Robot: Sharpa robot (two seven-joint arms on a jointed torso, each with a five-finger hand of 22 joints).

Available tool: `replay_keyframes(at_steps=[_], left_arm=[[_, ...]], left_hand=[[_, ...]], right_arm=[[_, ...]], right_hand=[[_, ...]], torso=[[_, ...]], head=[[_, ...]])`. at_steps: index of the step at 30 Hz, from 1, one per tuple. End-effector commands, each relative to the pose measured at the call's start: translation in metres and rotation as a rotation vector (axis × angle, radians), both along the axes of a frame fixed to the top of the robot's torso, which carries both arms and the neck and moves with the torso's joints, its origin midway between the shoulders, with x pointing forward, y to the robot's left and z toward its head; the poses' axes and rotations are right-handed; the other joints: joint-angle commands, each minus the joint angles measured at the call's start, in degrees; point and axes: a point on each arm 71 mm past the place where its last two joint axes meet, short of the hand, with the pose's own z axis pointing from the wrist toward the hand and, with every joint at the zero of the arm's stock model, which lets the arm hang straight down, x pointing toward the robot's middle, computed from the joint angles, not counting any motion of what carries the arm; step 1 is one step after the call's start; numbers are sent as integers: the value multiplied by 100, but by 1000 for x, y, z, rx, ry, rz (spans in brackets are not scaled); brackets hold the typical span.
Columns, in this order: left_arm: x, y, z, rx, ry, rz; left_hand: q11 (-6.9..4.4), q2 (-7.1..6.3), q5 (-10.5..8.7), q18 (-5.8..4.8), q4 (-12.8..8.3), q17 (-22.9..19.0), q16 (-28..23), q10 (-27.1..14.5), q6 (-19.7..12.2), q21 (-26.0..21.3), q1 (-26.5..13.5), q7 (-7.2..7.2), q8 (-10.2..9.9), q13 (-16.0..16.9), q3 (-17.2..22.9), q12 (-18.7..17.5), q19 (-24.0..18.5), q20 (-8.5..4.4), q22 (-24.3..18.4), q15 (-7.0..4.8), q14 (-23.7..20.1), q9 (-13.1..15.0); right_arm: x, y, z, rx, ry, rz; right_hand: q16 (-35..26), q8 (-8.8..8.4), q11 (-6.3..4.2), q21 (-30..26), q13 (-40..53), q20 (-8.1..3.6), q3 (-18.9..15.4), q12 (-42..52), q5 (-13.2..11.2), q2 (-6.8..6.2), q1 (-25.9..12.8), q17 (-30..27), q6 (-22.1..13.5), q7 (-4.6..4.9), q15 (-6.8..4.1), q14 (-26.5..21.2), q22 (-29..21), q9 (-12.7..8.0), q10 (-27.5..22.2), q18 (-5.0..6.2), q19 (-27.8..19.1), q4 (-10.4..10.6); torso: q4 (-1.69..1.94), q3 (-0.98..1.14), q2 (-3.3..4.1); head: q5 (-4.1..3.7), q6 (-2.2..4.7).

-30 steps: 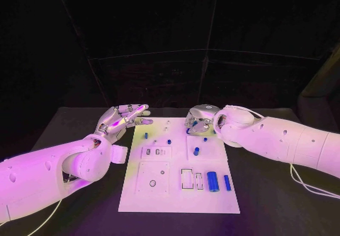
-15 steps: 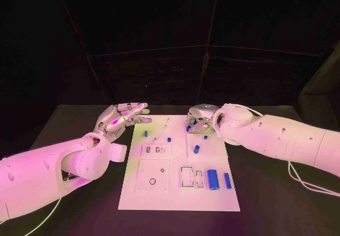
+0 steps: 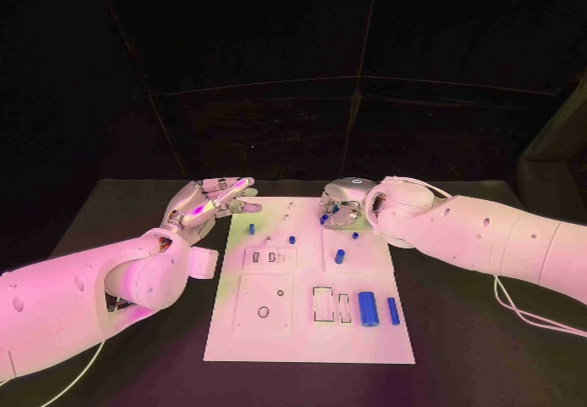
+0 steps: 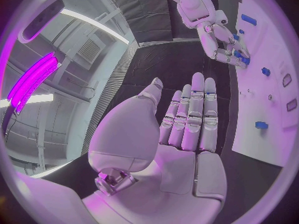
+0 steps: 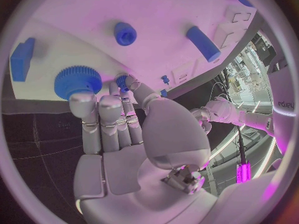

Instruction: Assemble the parts on the task board

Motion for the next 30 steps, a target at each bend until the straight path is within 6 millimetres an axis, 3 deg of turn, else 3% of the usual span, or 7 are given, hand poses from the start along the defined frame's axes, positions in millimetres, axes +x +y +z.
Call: replay_keyframes(at_steps=[1,9,14,20,23,27,30], left_arm=[[0,0,1,-2,1,-17],[1,1,1,0,10,-23],[2,2,1,-4,20,-22],[3,2,1,-5,23,-21],[4,1,1,-6,24,-23],[4,-2,1,-8,24,-28],[5,-3,1,-9,24,-30]], left_hand=[[25,57,23,79,-49,10,-20,-17,-4,-15,10,37,-24,-9,2,-37,37,-6,-10,-12,33,-7],[31,78,22,78,-81,25,-36,-29,-17,-27,26,45,-41,-11,2,-58,38,-4,-20,-7,25,-7],[36,87,23,77,-107,35,-49,-38,-25,-37,39,49,-51,-11,0,-73,37,-1,-28,-3,17,-7],[37,89,23,77,-126,41,-55,-39,-25,-41,51,50,-55,-11,-1,-79,37,0,-32,-2,16,-6],[37,91,22,77,-137,45,-58,-38,-26,-44,57,50,-58,-10,-1,-83,38,0,-35,-2,16,-5],[37,91,22,77,-137,45,-58,-38,-26,-44,57,50,-58,-10,-1,-83,38,0,-35,-2,16,-5],[37,91,22,77,-137,45,-58,-38,-26,-44,57,50,-58,-10,-1,-83,38,0,-35,-2,16,-5]], right_arm=[[-1,1,3,38,-48,4],[-7,-1,17,176,-116,4],[-3,1,25,222,-143,-18],[7,16,27,230,-144,-26],[11,27,26,230,-142,-18],[16,38,25,217,-139,-16],[20,45,23,193,-138,-22]], right_hand=[[101,20,-15,107,17,10,152,39,-23,50,15,60,83,5,-50,61,100,12,101,-124,56,5],[177,-13,1,247,18,13,381,14,1,-15,16,96,61,32,-40,36,277,2,102,-150,92,11],[147,-18,13,270,15,28,420,3,-30,-71,-58,24,45,41,-26,11,298,0,73,-153,80,61],[141,-23,22,278,11,39,461,-1,-47,-119,-105,-1,20,46,-18,-6,297,-3,43,-150,58,103],[146,-26,25,282,10,41,481,-2,-48,-127,-110,1,7,49,-15,-9,301,-5,31,-149,53,114],[153,-28,28,287,9,43,496,-4,-47,-133,-111,8,-2,52,-13,-9,306,-6,21,-150,51,120],[163,-29,31,295,8,46,509,-4,-53,-154,-123,16,-15,57,-9,-9,317,-7,9,-151,49,132]], torso=[[-2,4,7],[11,-17,4],[15,-3,18],[41,-7,30],[31,-2,23],[52,-12,25],[39,-9,34]], head=[[5,3],[-19,38],[9,92],[-7,105],[16,115],[8,130],[37,126]])
